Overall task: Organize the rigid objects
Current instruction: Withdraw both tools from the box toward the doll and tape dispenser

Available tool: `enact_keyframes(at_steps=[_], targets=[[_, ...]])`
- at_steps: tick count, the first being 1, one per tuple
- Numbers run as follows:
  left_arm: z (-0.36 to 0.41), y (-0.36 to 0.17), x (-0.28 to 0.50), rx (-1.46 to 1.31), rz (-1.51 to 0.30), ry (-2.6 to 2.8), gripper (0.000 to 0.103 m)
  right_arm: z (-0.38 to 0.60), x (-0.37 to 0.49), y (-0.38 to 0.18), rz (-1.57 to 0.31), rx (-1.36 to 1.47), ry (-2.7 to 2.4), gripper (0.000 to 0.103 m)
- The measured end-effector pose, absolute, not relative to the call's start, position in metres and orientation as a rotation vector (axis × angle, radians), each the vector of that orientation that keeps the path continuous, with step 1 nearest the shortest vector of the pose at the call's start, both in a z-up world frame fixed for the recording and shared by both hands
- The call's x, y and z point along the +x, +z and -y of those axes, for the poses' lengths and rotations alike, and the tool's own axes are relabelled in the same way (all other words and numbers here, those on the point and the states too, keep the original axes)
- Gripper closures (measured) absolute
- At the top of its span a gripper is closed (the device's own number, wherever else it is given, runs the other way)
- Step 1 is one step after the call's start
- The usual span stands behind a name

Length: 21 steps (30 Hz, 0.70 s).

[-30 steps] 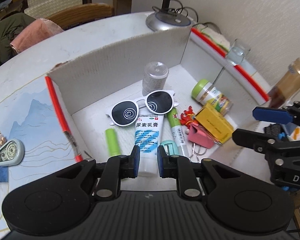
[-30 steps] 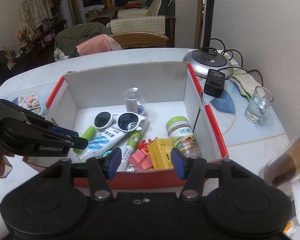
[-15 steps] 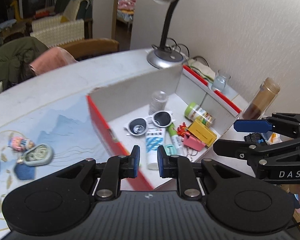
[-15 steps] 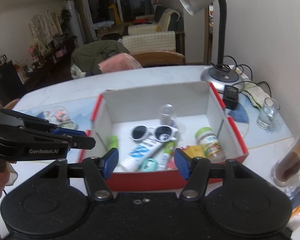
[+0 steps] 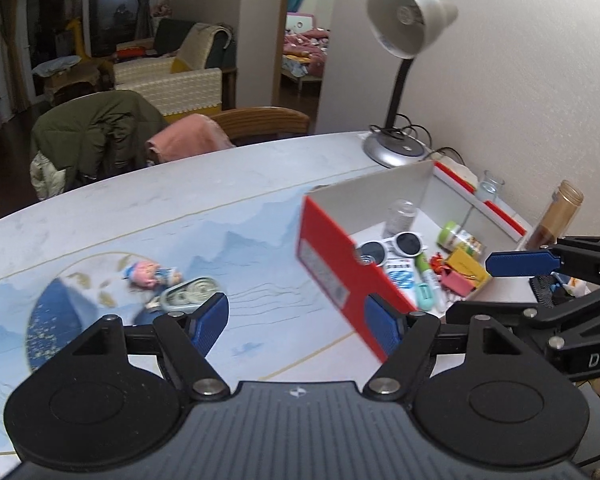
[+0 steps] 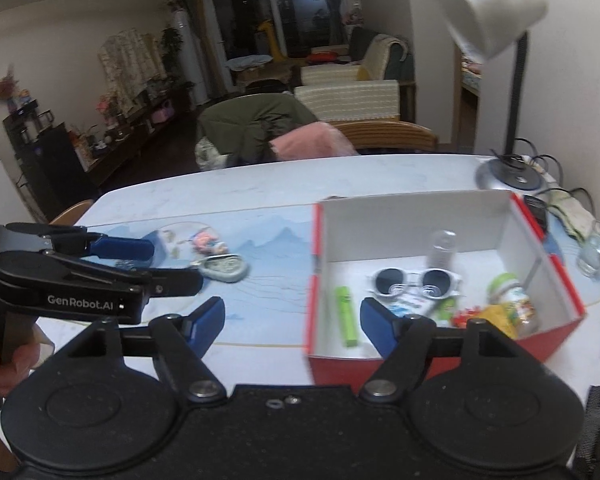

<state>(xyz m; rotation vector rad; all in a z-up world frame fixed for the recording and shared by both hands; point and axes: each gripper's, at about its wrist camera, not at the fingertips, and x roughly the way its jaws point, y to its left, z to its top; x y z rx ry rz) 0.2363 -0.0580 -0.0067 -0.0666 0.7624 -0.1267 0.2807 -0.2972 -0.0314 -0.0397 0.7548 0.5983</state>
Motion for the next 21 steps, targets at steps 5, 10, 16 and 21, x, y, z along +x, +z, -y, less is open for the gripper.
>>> enact_keyframes(at_steps=[5,10,16,21], targets=[[0.022,-0.01,0.232,-0.071,-0.758,-0.102,0.019,0.262,0.276,-0.032,-0.744,-0.056,0.633,0.015],[-0.013,-0.018,0.237,-0.079,-0.758,-0.079,0.017,0.225,0.277,-0.037,-0.726,-0.099,0.66,0.005],[-0.047,-0.036,0.257,-0.084,-0.767,-0.051,0.0,0.184,0.29,-0.051,-0.72,-0.17,0.674,0.002],[-0.067,-0.057,0.281,-0.089,-0.799,-0.039,0.0,0.157,0.306,-0.068,-0.748,-0.233,0.705,0.002]])
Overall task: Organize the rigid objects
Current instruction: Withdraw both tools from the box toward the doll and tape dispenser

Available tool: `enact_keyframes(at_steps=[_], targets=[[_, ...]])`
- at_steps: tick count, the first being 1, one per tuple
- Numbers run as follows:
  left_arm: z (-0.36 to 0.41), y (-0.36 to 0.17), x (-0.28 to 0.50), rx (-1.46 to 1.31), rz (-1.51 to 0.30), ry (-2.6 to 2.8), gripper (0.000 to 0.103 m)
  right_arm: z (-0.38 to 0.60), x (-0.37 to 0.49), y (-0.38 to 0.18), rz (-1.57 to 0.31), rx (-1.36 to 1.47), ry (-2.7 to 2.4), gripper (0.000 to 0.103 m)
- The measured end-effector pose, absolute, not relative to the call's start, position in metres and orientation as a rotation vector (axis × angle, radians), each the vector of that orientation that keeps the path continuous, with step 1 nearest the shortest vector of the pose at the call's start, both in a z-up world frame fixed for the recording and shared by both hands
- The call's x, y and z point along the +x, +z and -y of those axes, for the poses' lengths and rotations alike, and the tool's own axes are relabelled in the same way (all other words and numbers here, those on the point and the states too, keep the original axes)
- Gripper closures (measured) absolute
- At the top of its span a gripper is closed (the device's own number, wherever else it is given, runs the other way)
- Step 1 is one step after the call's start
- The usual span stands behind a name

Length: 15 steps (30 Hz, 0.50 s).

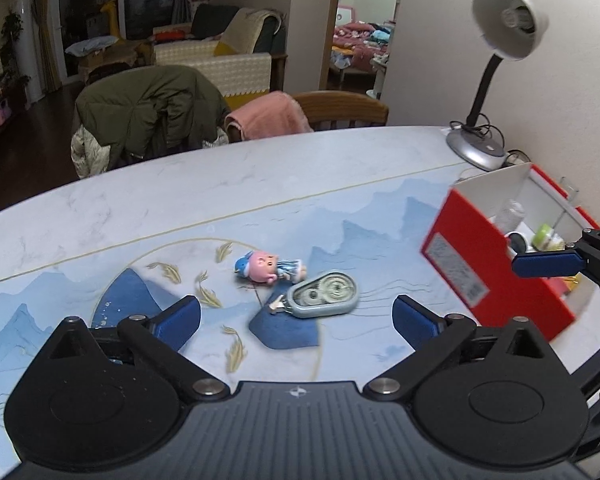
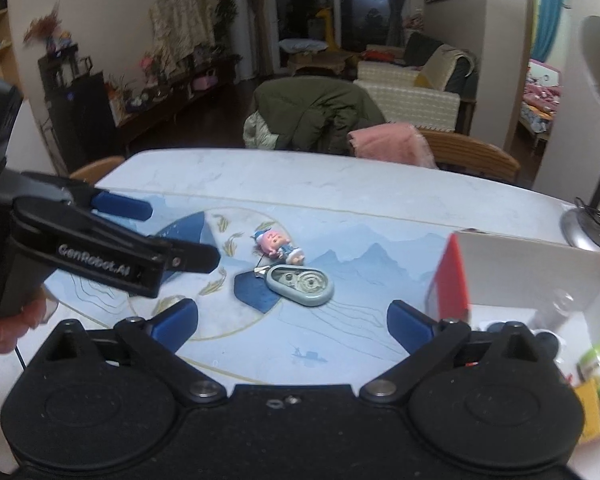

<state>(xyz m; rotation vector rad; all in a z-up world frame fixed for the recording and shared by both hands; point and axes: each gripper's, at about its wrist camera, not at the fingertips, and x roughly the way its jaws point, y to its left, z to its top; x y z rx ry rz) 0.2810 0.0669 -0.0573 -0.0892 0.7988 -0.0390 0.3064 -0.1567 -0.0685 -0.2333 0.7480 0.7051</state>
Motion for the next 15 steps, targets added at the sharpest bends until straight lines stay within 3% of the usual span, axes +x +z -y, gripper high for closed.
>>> enact_keyframes(at_steps=[15], targets=[[-0.085,-0.118,0.361,-0.113,-0.847,-0.018,0.0,0.091,0.364,-0.138,-0.842,-0.434,0.774,0.005]])
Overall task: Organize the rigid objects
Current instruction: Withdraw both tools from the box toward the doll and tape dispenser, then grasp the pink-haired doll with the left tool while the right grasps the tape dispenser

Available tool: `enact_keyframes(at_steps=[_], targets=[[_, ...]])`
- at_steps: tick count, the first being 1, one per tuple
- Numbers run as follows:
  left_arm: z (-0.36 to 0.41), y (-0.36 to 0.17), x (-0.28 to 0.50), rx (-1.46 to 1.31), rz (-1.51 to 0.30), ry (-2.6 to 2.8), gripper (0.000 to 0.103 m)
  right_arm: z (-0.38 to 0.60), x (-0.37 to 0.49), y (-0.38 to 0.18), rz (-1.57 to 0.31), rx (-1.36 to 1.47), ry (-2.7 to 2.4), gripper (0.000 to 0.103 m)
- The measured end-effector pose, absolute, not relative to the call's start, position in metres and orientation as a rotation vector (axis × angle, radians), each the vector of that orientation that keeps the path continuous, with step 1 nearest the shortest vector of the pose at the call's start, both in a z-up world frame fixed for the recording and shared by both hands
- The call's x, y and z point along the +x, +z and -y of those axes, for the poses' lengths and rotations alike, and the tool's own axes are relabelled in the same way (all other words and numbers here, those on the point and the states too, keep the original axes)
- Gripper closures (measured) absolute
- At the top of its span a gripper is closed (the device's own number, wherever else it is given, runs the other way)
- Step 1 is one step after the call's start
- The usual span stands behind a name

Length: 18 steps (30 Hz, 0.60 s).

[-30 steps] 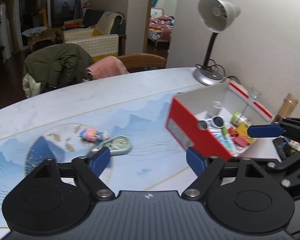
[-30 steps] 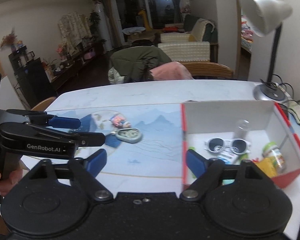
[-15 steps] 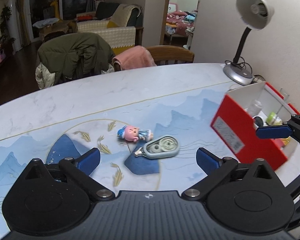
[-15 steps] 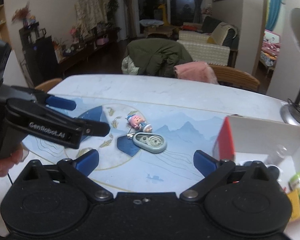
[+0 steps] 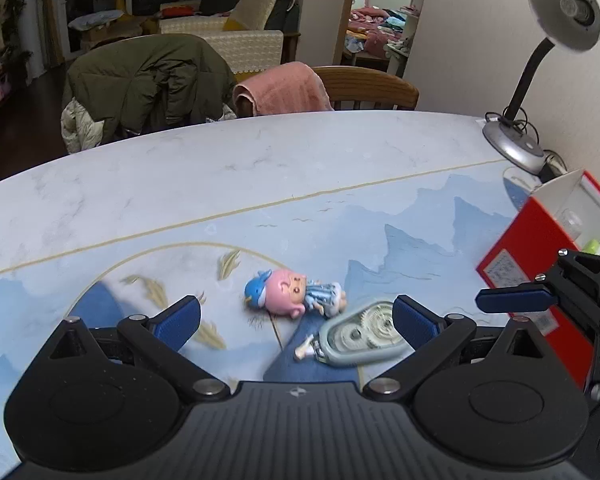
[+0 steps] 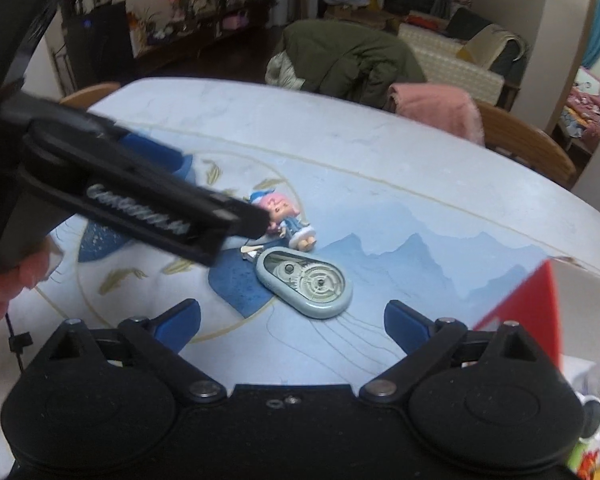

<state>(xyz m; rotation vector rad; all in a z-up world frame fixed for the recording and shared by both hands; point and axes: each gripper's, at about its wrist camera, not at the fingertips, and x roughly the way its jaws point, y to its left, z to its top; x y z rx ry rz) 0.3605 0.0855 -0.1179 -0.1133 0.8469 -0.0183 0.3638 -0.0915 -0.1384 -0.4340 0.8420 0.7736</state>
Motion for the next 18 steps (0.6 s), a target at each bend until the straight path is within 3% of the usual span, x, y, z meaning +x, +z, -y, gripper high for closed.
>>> enact_keyframes(at_steps=[18], targets=[[-0.087,-0.167,0.399,-0.092,-0.907,-0.079,0.0,0.064,0.397,-0.176,-0.834,-0.594,0.808,0.025]])
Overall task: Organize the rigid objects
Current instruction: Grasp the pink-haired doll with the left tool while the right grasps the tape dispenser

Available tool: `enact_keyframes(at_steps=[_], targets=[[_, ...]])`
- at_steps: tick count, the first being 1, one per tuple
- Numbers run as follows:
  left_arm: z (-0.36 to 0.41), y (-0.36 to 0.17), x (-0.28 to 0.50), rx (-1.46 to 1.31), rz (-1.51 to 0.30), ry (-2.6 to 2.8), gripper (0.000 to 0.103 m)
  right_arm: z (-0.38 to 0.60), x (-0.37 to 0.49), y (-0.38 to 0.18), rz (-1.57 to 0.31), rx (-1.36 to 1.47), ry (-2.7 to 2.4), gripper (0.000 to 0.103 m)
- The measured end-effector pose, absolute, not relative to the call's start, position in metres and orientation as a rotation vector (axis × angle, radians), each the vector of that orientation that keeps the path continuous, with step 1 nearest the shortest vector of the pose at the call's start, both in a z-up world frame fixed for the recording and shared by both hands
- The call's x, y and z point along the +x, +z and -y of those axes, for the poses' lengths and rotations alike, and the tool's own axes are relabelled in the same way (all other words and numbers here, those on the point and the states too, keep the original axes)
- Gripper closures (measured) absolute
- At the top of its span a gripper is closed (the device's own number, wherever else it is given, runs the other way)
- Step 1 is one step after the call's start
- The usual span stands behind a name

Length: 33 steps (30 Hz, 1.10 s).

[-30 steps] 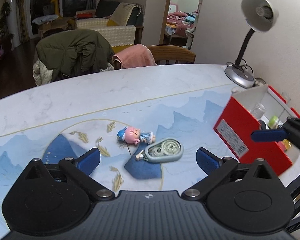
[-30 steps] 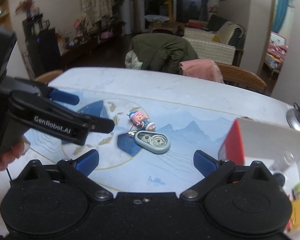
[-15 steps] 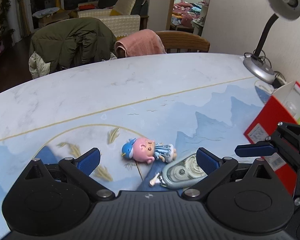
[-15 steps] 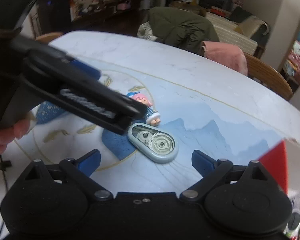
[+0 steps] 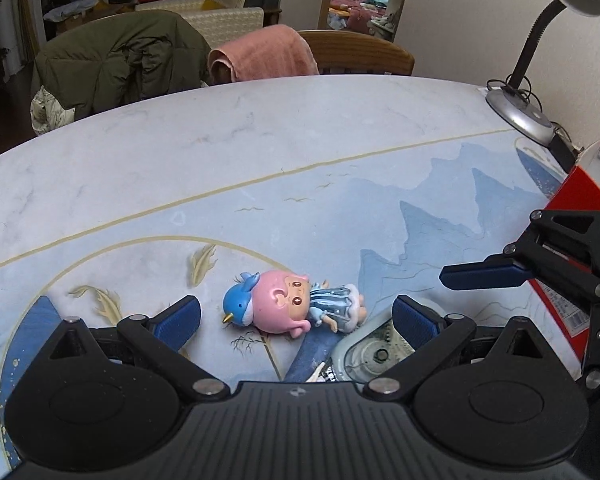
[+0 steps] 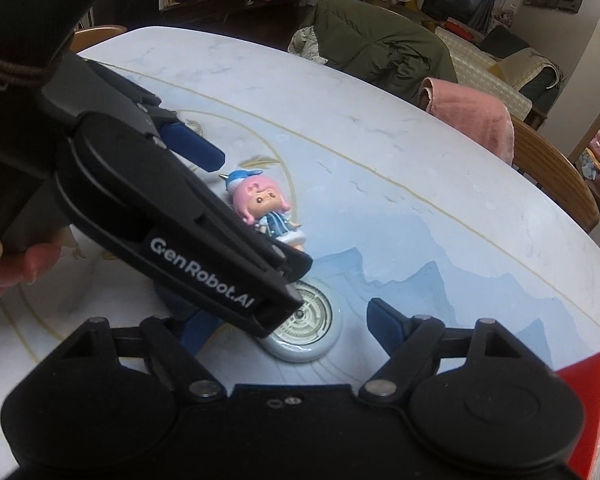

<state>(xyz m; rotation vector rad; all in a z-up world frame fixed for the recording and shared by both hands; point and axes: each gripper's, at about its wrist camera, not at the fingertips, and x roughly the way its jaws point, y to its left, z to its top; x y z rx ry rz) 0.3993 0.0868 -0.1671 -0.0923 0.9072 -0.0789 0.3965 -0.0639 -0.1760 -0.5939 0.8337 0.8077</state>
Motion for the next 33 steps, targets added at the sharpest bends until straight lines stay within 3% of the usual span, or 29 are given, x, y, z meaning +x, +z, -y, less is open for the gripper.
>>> enact_keyframes(at_steps=[14,17,19,21,33], targets=[[-0.095,-0.173,0.405,-0.108,-0.886,-0.059,0.004,0.063,0.405,-0.184,-0.862,-0.541,0.837,0.034],[-0.095,-0.173,0.402,-0.102,-0.876,-0.069,0.009,0.063,0.4,-0.184,-0.866,-0.536,0.827,0.034],[-0.092,-0.172,0.4,-0.074,-0.869,-0.073,0.021,0.062,0.396,-0.183,-0.872,-0.533,0.818,0.034],[-0.088,-0.172,0.4,-0.031,-0.87,-0.07,0.025,0.062,0.391,-0.183,-0.88,-0.528,0.801,0.034],[-0.101,-0.17,0.378,-0.04,-0.879,-0.038,0.026,0.088,0.352,-0.179,-0.94,-0.422,0.696,0.034]])
